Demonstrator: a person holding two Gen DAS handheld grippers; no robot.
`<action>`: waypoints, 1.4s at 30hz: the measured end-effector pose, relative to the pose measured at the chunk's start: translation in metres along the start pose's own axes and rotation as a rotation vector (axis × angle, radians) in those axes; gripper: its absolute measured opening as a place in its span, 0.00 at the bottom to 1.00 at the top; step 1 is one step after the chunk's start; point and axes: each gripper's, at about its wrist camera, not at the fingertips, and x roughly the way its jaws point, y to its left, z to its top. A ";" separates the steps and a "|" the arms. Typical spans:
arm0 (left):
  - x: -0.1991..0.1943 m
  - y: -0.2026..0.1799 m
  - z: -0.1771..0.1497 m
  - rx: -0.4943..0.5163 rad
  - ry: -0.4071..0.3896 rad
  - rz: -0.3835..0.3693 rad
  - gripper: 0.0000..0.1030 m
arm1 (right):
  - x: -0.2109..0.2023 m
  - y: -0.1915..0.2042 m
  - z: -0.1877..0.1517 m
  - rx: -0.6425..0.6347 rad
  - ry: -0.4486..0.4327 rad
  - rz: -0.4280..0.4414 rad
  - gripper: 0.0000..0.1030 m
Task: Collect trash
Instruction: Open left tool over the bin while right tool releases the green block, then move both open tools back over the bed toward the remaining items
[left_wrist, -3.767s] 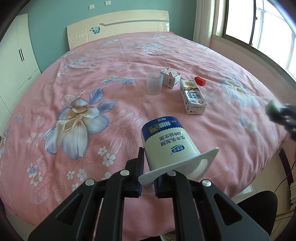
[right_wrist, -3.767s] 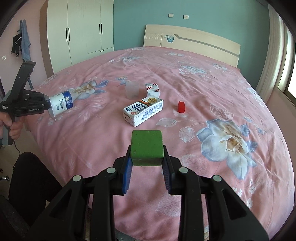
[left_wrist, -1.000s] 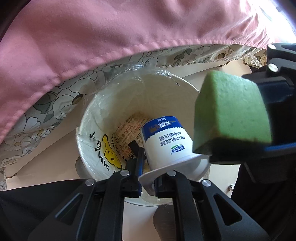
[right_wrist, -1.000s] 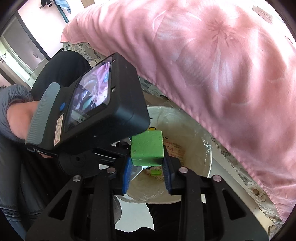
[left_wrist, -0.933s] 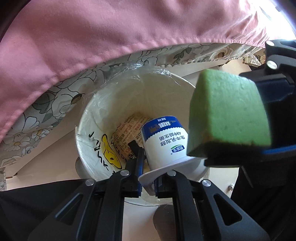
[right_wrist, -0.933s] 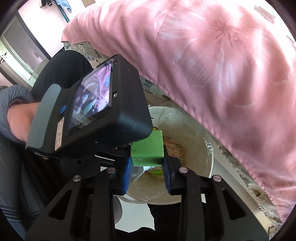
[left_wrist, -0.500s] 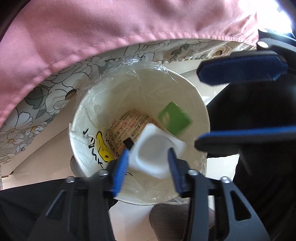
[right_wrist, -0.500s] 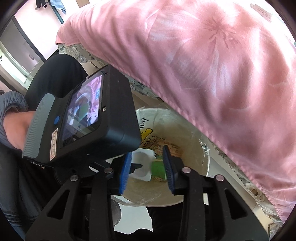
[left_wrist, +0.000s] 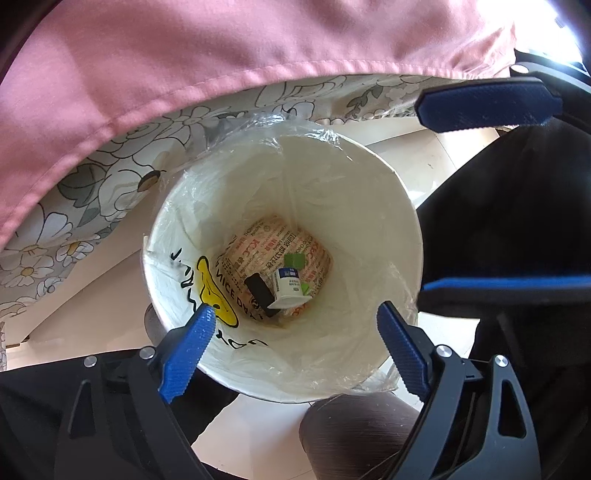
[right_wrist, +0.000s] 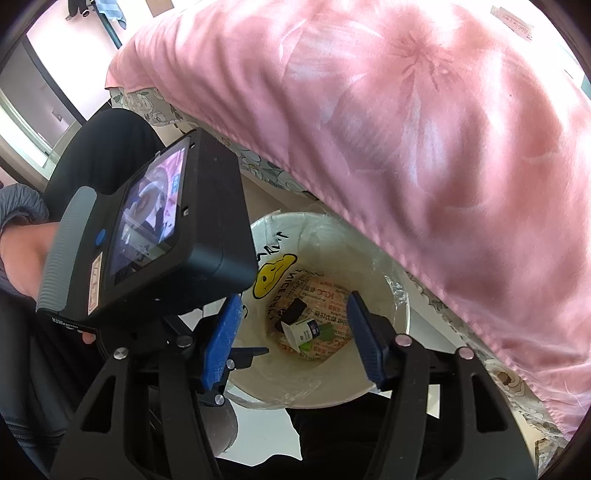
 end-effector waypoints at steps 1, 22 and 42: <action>0.000 0.000 -0.001 0.000 0.000 0.002 0.88 | 0.000 -0.001 0.000 0.002 -0.002 -0.006 0.58; -0.049 0.019 -0.024 -0.119 -0.087 0.019 0.88 | -0.026 -0.015 -0.015 0.060 -0.089 -0.033 0.69; -0.212 0.047 0.008 -0.305 -0.573 0.251 0.90 | -0.195 -0.071 -0.049 0.418 -0.576 -0.308 0.84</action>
